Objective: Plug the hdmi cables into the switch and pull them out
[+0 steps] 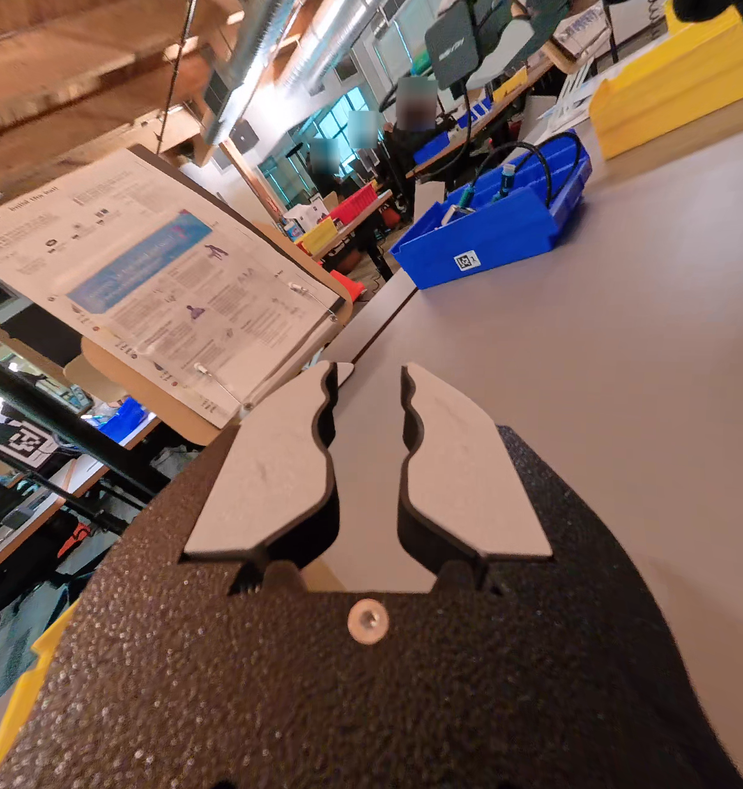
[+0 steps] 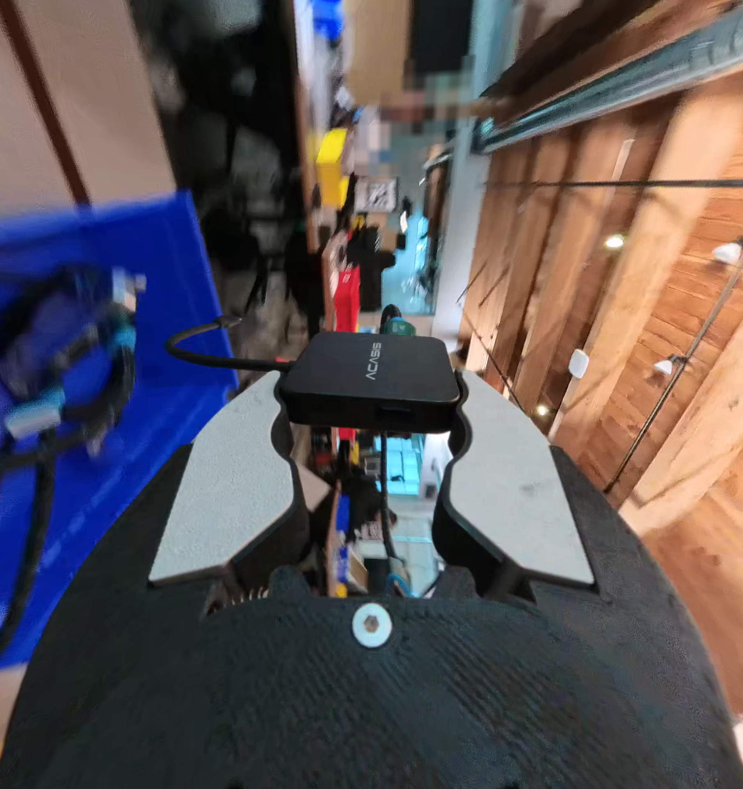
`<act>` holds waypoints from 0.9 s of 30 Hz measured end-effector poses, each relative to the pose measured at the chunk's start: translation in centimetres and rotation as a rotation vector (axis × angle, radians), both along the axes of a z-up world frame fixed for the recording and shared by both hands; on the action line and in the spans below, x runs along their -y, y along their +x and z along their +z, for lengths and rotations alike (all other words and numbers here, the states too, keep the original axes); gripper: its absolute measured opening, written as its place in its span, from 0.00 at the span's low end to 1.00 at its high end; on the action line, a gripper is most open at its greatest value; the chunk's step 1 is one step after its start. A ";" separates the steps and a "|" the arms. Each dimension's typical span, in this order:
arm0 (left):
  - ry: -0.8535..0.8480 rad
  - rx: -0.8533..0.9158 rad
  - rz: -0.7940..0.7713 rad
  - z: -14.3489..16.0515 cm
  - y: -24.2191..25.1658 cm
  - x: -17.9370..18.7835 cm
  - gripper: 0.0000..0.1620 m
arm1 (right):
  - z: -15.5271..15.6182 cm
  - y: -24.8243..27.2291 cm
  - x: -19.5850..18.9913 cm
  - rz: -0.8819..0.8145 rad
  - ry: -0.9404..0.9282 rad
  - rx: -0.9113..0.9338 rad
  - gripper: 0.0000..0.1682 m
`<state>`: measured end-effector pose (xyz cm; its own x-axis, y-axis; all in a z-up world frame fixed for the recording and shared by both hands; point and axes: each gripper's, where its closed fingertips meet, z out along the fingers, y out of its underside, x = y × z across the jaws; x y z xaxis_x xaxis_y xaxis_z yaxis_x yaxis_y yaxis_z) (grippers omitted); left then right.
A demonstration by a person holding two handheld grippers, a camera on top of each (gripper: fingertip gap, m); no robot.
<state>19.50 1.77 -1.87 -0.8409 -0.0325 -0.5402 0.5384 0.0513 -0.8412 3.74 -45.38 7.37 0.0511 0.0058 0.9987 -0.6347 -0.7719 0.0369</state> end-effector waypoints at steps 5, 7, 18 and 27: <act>0.035 -0.013 -0.025 -1.1 -0.5 0.7 0.17 | -6.8 -0.9 5.7 -0.141 -0.108 -0.284 0.43; 0.052 -0.016 -0.027 -1.4 -0.4 0.6 0.18 | -10.8 -0.9 5.5 -0.106 -0.064 -0.421 0.43; 0.102 -0.038 -0.032 -2.3 -0.2 0.5 0.19 | -10.3 -0.6 2.9 -0.001 0.329 -0.341 0.42; 0.187 -0.028 -0.086 -4.0 -2.1 1.4 0.20 | -5.8 -4.6 4.0 -0.140 0.563 0.136 0.25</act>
